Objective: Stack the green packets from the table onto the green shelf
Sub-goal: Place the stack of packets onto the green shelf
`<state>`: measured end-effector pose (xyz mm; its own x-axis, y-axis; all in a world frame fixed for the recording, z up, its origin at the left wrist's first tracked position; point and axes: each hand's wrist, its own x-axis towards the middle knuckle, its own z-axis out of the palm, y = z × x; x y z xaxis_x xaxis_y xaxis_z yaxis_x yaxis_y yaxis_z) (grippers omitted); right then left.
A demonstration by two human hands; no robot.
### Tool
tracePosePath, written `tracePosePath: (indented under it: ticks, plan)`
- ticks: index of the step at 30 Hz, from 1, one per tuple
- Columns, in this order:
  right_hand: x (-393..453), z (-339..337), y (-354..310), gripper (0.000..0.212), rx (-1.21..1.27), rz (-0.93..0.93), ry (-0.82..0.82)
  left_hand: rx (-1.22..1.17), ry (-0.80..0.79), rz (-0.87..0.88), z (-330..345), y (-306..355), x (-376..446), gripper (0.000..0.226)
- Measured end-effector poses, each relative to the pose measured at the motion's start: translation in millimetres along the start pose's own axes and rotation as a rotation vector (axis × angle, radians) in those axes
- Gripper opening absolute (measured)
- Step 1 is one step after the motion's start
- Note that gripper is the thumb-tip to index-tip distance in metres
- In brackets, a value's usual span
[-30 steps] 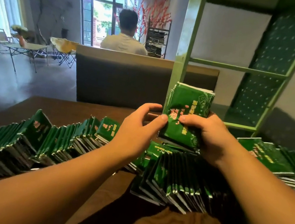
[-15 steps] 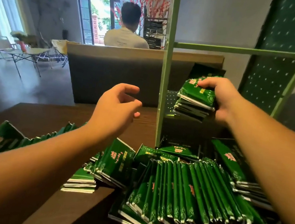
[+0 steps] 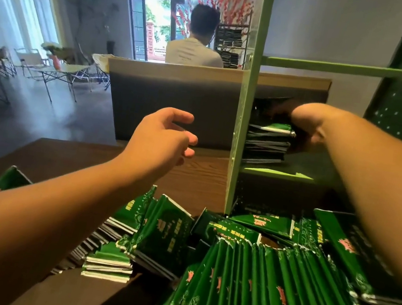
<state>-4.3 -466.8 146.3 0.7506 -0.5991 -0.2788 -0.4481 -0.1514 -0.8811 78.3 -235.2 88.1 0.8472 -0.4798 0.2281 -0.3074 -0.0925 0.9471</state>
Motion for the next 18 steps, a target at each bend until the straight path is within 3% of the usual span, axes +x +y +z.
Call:
tracePosePath:
  ticks: [3, 10, 14, 18]
  plan:
    - [5.2, 1.8, -2.1, 0.021, -0.091, -0.035, 0.036, 0.002, -0.016, -0.011, 0.4, -0.8, 2.2, 0.040]
    - [16.0, 6.8, 2.0, 0.025, -0.046, -0.095, 0.118, -0.050, -0.047, -0.100, 1.2, 4.3, 5.3, 0.036]
    - [12.2, 4.3, 3.6, 0.051, 0.104, 0.016, 0.107, -0.074, -0.058, -0.099, 0.9, 9.8, 2.2, 0.034]
    - [5.5, 4.4, -0.3, 0.076, 0.323, -0.093, 0.131, -0.093, -0.049, -0.102, -0.9, 13.1, 0.3, 0.032]
